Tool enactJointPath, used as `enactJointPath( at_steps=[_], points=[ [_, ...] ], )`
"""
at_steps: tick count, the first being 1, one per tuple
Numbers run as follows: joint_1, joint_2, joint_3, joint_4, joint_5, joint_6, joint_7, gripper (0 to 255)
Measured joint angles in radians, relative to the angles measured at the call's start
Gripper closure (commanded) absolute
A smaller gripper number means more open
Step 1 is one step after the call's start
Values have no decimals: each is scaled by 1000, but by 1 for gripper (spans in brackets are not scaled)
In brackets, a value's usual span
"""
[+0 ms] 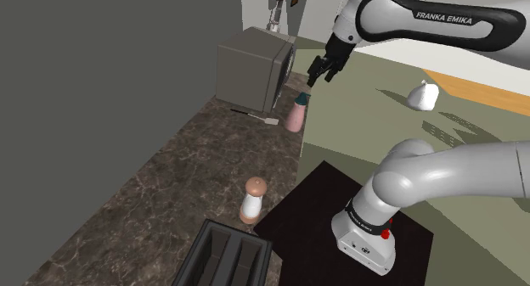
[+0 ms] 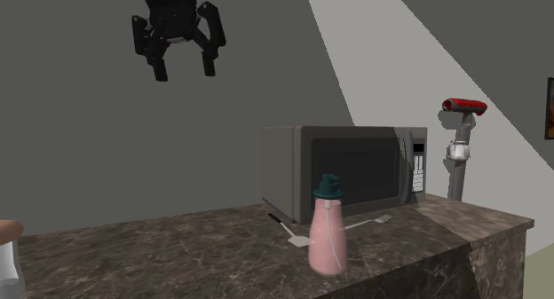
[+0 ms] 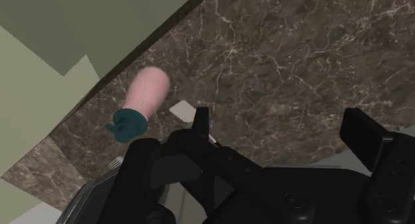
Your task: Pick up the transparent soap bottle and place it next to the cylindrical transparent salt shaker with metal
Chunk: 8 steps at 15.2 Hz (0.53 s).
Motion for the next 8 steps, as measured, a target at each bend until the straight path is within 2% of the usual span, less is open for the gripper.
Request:
enactJointPath(
  at_steps=[8],
  points=[
    [-44, 143, -170, -86, -49, 304, -110, 0]
  ],
)
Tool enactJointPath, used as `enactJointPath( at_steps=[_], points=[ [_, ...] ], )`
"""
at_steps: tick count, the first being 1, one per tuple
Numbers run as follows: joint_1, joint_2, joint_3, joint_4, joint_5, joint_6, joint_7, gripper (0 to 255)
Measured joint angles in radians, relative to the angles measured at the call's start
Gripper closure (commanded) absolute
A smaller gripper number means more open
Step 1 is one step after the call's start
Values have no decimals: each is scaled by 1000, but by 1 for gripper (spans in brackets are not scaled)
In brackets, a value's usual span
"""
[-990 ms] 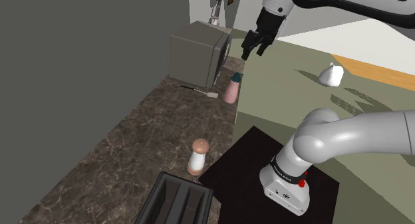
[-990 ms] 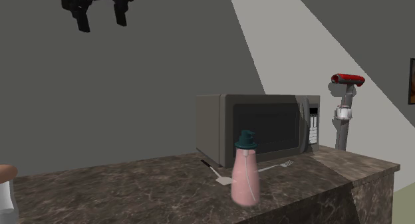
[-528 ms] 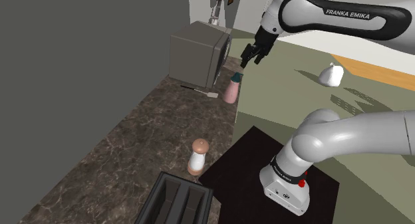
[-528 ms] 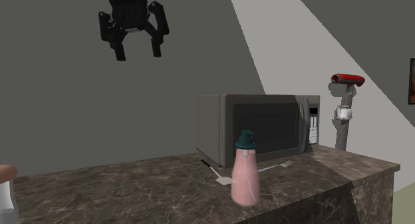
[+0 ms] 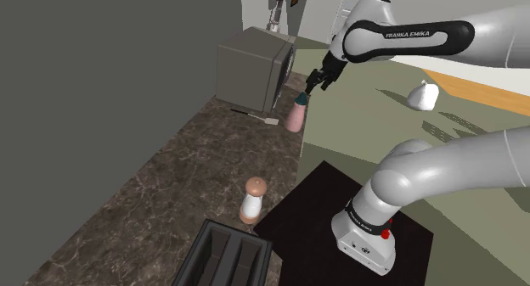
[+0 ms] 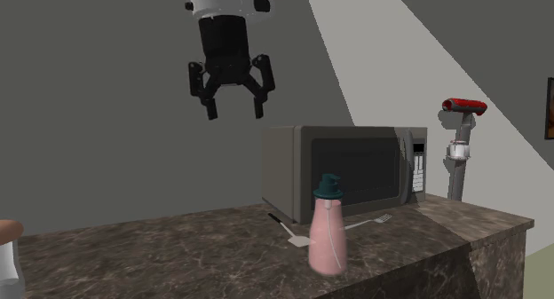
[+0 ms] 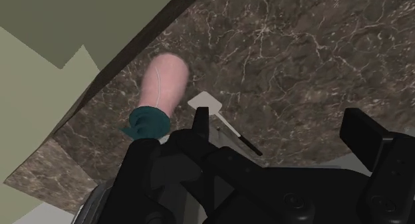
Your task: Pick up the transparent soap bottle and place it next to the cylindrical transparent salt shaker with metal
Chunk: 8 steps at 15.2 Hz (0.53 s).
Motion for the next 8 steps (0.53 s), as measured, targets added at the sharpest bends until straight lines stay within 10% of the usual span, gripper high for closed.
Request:
enactJointPath(
  at_steps=[8],
  points=[
    [37, 250, -198, 8, 54, 311, -151, 0]
  ],
)
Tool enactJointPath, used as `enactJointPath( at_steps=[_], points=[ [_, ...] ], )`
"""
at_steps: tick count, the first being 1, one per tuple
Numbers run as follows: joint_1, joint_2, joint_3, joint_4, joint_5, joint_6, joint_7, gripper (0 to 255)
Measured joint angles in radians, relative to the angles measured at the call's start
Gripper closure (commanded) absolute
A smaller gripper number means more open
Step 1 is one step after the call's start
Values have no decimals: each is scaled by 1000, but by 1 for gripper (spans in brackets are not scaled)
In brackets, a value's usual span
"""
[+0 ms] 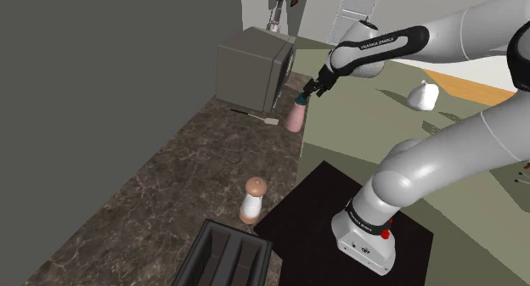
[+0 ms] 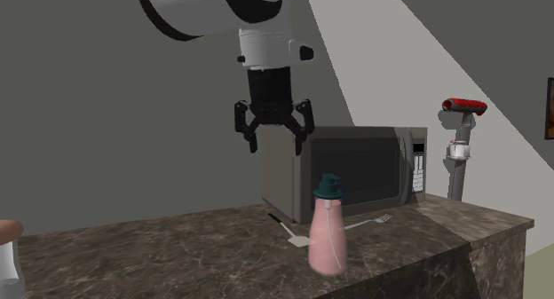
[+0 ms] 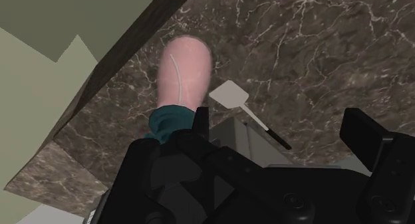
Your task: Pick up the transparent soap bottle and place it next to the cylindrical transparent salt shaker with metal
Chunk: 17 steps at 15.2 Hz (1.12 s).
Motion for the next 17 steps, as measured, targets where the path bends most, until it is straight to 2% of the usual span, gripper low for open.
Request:
enactJointPath(
  at_steps=[2, 6, 8, 9, 10, 12, 15, 17],
  points=[
    [32, 72, -66, 11, 48, 76, -65, 0],
    [149, 230, -220, 66, 240, 191, -250, 0],
    [228, 326, -312, 110, 416, 223, -405, 0],
    [264, 388, -348, 150, 530, 219, -497, 0],
    [277, 441, -364, 175, 646, 218, -588, 0],
    [258, 547, -352, 235, 851, 199, -746, 0],
    [223, 619, -311, 269, 983, 195, -841, 0],
    [203, 656, -284, 284, 1044, 196, -883, 0]
  ],
)
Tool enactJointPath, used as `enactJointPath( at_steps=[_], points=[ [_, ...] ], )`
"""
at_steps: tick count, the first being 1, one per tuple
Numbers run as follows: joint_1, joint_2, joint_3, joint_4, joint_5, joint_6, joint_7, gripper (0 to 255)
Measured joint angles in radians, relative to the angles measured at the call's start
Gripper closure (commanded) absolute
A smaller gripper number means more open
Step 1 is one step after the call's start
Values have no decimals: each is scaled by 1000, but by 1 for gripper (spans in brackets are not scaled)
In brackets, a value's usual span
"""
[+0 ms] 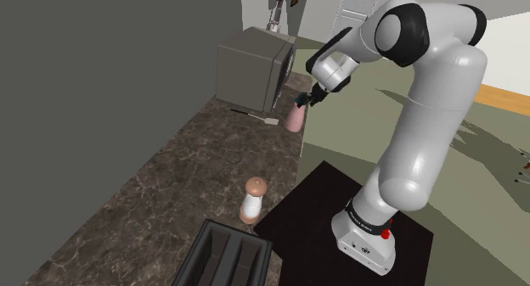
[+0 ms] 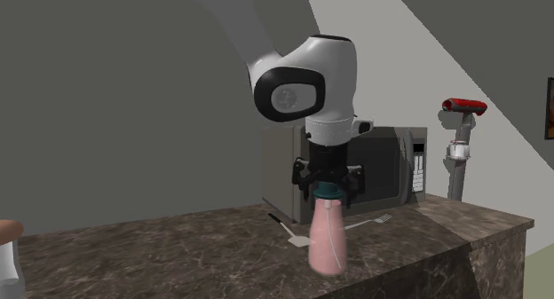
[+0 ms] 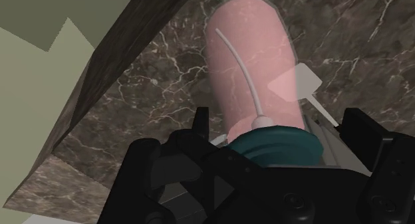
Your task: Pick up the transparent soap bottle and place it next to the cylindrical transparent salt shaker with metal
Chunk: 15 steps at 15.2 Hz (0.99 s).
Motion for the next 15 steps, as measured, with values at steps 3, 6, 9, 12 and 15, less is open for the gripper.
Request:
enactJointPath(
  at_steps=[3, 6, 9, 12, 15],
  points=[
    [-24, 40, 27, 21, 60, -3, -42, 0],
    [-27, 46, 31, 24, 69, -3, -48, 0],
    [-27, 47, 32, 25, 69, -3, -48, 255],
    [-27, 46, 32, 25, 70, -2, -49, 255],
    [-27, 46, 32, 25, 70, -2, -48, 255]
  ],
)
